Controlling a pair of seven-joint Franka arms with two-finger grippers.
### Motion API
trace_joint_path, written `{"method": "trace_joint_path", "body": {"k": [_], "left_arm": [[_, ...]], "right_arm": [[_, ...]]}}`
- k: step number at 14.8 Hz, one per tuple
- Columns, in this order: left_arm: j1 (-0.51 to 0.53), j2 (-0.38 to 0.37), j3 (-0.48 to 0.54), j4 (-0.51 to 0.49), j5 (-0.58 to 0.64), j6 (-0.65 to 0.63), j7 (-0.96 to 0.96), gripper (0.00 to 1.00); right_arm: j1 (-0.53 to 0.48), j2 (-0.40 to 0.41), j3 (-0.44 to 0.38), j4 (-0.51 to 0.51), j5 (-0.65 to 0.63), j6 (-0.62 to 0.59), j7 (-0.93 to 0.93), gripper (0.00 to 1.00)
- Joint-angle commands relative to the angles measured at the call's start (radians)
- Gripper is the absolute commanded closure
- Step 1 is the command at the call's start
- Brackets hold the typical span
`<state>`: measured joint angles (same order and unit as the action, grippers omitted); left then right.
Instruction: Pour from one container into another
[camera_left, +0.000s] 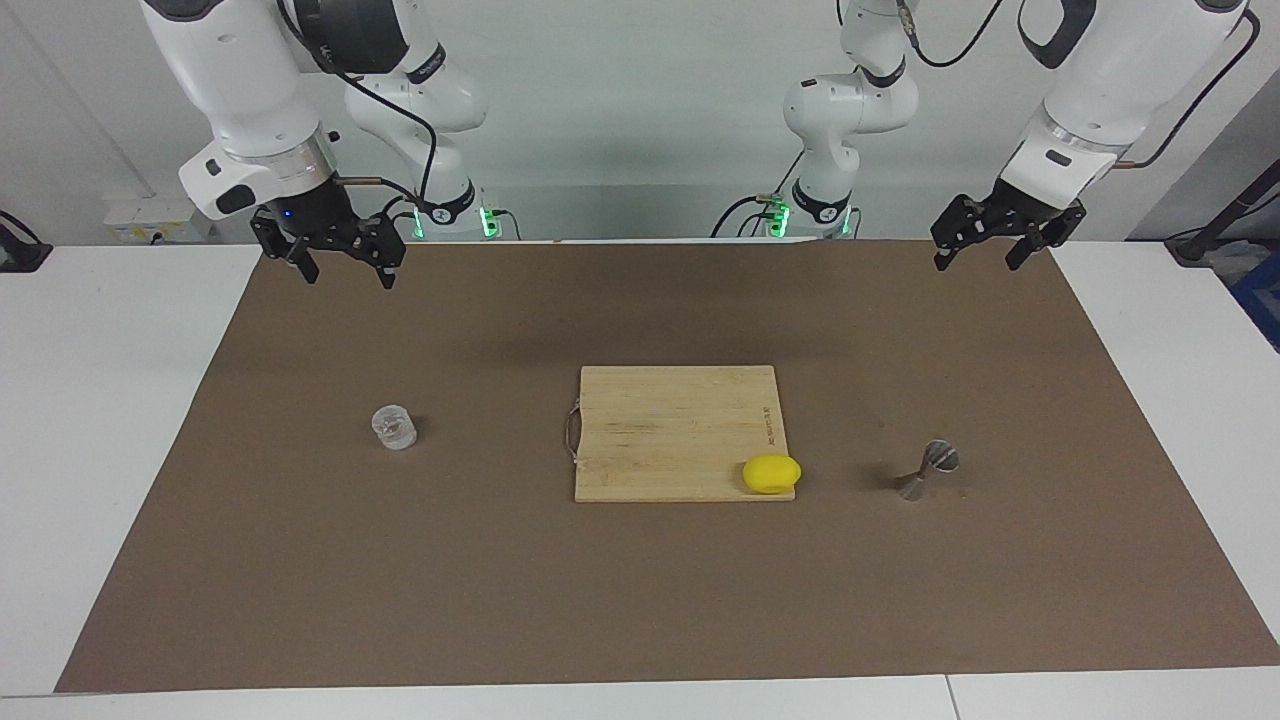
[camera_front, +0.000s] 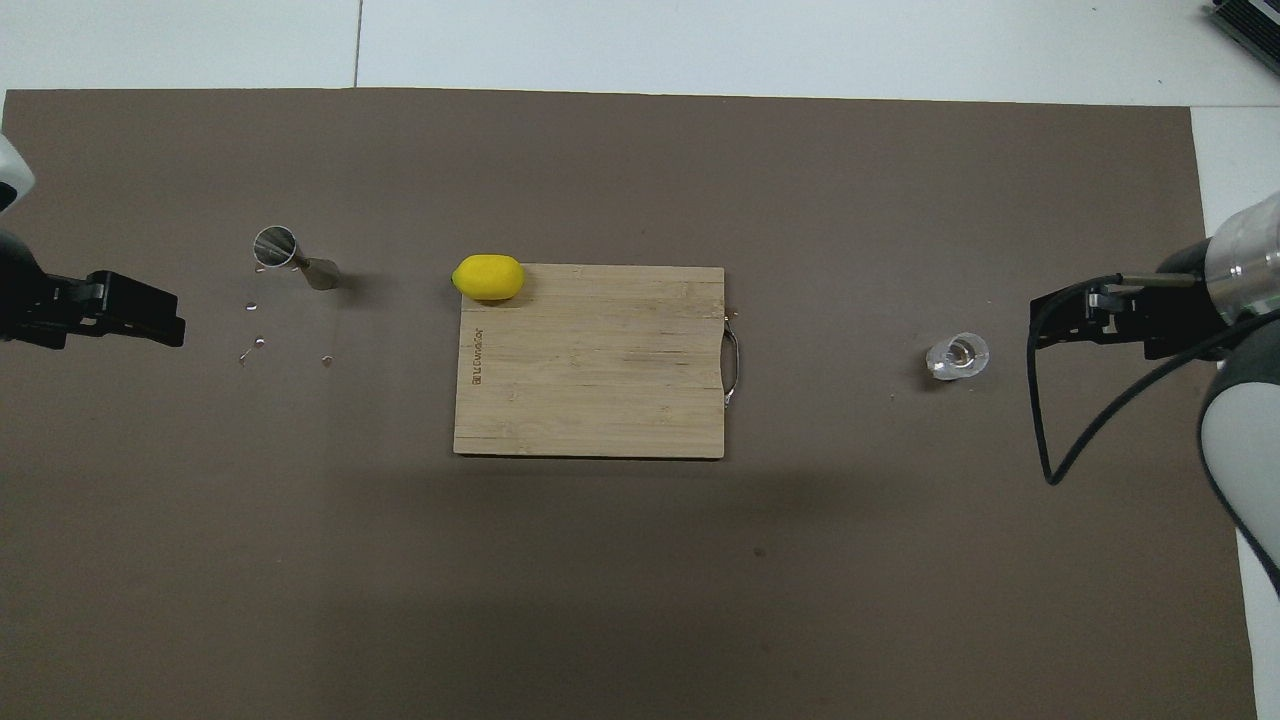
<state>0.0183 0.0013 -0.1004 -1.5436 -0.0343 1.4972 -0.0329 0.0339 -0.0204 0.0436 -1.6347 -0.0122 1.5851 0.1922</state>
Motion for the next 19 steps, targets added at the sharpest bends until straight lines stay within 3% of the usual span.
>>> {"method": "trace_joint_path", "body": {"k": [1, 12, 19], "left_arm": [[-0.004, 0.008, 0.001, 0.017, 0.013, -0.011, 0.015, 0.0], [-0.012, -0.027, -0.001, -0.072, 0.011, 0.063, 0.011, 0.0], [0.095, 0.077, 0.007, -0.136, -0.104, 0.066, -0.011, 0.0]], "right_arm": [[-0.003, -0.017, 0.001, -0.011, 0.003, 0.007, 0.024, 0.0], [-0.008, -0.001, 0.002, 0.01, -0.028, -0.014, 0.038, 0.0], [-0.008, -0.012, 0.002, -0.014, -0.023, -0.011, 0.032, 0.0]]}}
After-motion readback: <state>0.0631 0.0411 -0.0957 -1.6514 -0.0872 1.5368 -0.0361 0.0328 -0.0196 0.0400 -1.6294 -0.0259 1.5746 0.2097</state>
